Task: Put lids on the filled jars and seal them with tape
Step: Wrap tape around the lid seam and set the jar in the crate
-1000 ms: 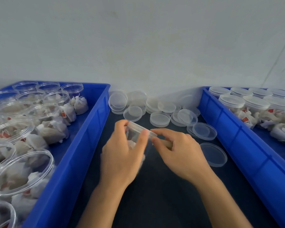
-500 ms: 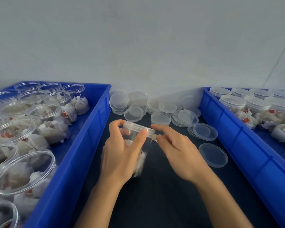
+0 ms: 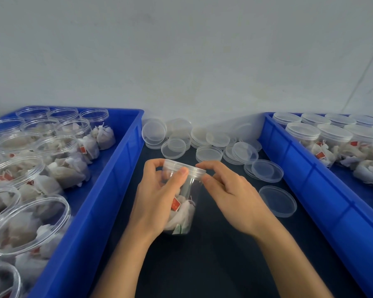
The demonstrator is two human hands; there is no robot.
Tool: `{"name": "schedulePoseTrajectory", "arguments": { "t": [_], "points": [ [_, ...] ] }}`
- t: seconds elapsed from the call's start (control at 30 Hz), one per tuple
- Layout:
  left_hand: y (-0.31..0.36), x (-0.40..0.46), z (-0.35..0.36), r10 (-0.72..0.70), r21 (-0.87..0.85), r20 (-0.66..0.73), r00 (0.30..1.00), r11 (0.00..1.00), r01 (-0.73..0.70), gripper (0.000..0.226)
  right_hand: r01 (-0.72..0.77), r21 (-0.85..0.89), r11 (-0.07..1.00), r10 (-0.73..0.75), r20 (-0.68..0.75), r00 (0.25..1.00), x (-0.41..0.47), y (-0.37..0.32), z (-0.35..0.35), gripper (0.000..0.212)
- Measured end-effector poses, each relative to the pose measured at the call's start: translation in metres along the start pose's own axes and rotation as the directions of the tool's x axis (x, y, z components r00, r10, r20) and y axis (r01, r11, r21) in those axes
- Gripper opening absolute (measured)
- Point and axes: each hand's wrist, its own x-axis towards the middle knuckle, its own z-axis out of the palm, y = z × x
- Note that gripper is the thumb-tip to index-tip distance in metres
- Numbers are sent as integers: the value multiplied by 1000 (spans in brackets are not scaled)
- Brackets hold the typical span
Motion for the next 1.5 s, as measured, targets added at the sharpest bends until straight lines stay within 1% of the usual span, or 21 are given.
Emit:
{"name": "schedulePoseTrajectory", "arguments": {
  "t": [0.17, 0.27, 0.37, 0.43, 0.5, 0.57, 0.63, 0.73, 0.8, 0.83, 0.93, 1.07, 1.27, 1.33, 1.43, 1.5],
  "points": [
    [-1, 1, -2, 3, -28, 70, 998, 1000, -1, 49, -34, 87, 996, 29, 53, 998, 0, -1, 0, 41],
    [0, 0, -2, 19, 11, 98, 995, 1000, -20, 56, -32, 116, 993, 26, 47, 999, 0, 0, 0, 38],
    [0, -1, -1, 38, 143, 68, 997, 989, -48, 47, -44, 68, 997, 41, 50, 998, 0, 1, 1, 35],
    [0, -3, 2, 66, 280, -13, 998, 958, -60, 43, -49, 19, 999, 48, 41, 998, 0, 0, 2, 34],
    [1, -5, 4, 88, 348, -77, 993, 936, -56, 37, -43, -21, 999, 43, 27, 999, -1, -3, 4, 35],
    [2, -6, 7, 73, 382, -76, 994, 923, -38, 34, -21, -52, 998, 22, 20, 1000, -2, -7, 7, 37],
    [2, -6, 9, 65, 400, -32, 997, 915, -47, 42, -19, -59, 998, 20, 22, 1000, -1, -7, 9, 38],
    [0, -2, 5, 39, 342, 8, 999, 939, -39, 50, -42, 29, 999, 41, 50, 998, 0, -3, 6, 38],
    [-1, -1, 2, 14, 288, 9, 1000, 957, -16, 54, -28, 103, 994, 21, 69, 997, -1, 0, 5, 39],
    [-1, 0, 2, 1, 255, 10, 1000, 967, -4, 55, -11, 113, 994, 4, 67, 998, -1, 1, 4, 40],
    [0, 1, -2, -33, 179, 10, 999, 983, 31, 55, 36, 92, 995, -41, 53, 998, -1, 1, 2, 38],
    [1, 2, -6, -68, 109, 18, 998, 992, 65, 53, 56, 44, 997, -58, 58, 997, 0, 3, -1, 34],
    [3, 2, -6, -59, 27, 70, 996, 998, 58, 59, 52, 89, 995, -58, 68, 996, 1, 6, -7, 32],
    [3, 2, -8, -58, 18, 91, 994, 998, 56, 58, 45, 91, 995, -52, 71, 996, 1, 5, -9, 31],
    [3, 4, -10, -65, 41, 129, 989, 997, 61, 48, 38, 84, 996, -45, 86, 995, 0, 5, -8, 32],
    [3, 5, -11, -71, 43, 155, 985, 997, 65, 46, 48, 81, 996, -55, 86, 995, 0, 5, -7, 32]
  ]
}}
